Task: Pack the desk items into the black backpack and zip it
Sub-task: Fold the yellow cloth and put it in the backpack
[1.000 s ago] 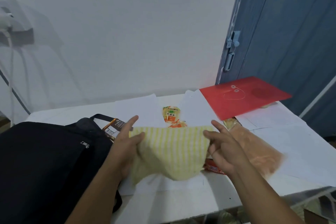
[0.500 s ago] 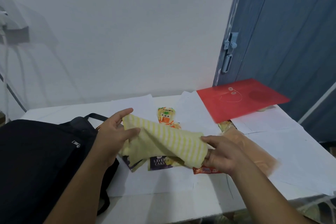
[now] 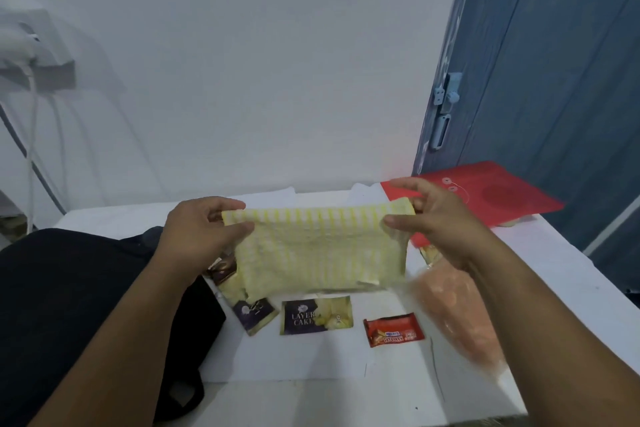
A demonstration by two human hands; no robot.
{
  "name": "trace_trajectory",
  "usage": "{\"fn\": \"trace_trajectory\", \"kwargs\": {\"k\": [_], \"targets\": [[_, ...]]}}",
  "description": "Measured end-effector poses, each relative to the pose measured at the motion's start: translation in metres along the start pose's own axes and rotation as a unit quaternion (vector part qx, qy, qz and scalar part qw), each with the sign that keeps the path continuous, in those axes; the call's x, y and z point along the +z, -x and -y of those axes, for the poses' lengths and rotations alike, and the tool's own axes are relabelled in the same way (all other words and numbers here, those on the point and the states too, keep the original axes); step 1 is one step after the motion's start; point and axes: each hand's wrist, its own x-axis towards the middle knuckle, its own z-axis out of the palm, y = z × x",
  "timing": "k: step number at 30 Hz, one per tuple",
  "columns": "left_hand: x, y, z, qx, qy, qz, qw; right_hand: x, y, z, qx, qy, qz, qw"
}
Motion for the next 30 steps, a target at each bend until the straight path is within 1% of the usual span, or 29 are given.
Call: {"fn": "trace_trajectory", "kwargs": {"k": [1,3,5,7,11,13,16,18,19,21,22,23,25,27,28,30], "targets": [[-0.001,0.0,-0.003,0.006,-0.021,-0.002,1.0,0.0,-0.003,0.005,-0.022,0.053,-0.003,0.998],[-0.003,-0.002,-0.008,0.012,-0.048,-0.007,0.999,-0.001,-0.012,0.009,-0.059,0.187,-0.034,0.98],[-0.006,-0.006,-0.01,0.012,-0.07,-0.018,0.997,-0.002,-0.019,0.013,-0.082,0.269,-0.044,0.959],[-0.009,-0.011,-0.01,0.008,-0.081,-0.028,0.996,-0.003,-0.024,0.016,-0.101,0.3,-0.057,0.947],[-0.016,-0.015,-0.012,0.006,-0.083,-0.026,0.996,-0.001,-0.028,0.021,-0.119,0.294,-0.082,0.945],[-0.019,-0.014,-0.014,0.009,-0.059,-0.035,0.998,0.001,-0.027,0.025,-0.127,0.295,-0.085,0.943],[-0.025,-0.012,-0.021,-0.001,0.039,-0.023,0.999,0.003,-0.022,0.036,-0.127,0.243,-0.086,0.958],[-0.026,-0.01,-0.025,-0.057,0.139,0.005,0.989,0.0,-0.02,0.037,-0.083,0.202,-0.075,0.973],[-0.026,-0.009,-0.027,-0.09,0.183,0.006,0.979,-0.001,-0.019,0.035,-0.054,0.197,-0.063,0.977],[-0.022,-0.009,-0.023,-0.12,0.209,-0.012,0.97,-0.001,-0.018,0.027,-0.002,0.182,-0.022,0.983],[-0.02,-0.007,-0.021,-0.123,0.212,-0.02,0.969,0.0,-0.019,0.022,0.017,0.155,0.004,0.988],[-0.018,-0.006,-0.019,-0.128,0.221,-0.027,0.967,0.003,-0.019,0.017,0.031,0.101,0.024,0.994],[-0.015,-0.008,-0.012,-0.132,0.239,-0.044,0.961,0.008,-0.019,0.011,0.037,-0.06,0.036,0.997],[-0.014,-0.011,-0.01,-0.124,0.258,-0.044,0.957,0.012,-0.02,0.009,0.033,-0.202,0.002,0.979],[-0.015,-0.012,-0.01,-0.121,0.267,-0.032,0.955,0.012,-0.021,0.008,0.03,-0.238,-0.022,0.971],[-0.019,-0.013,-0.009,-0.12,0.264,0.01,0.957,0.009,-0.022,0.006,0.02,-0.245,-0.042,0.968]]}}
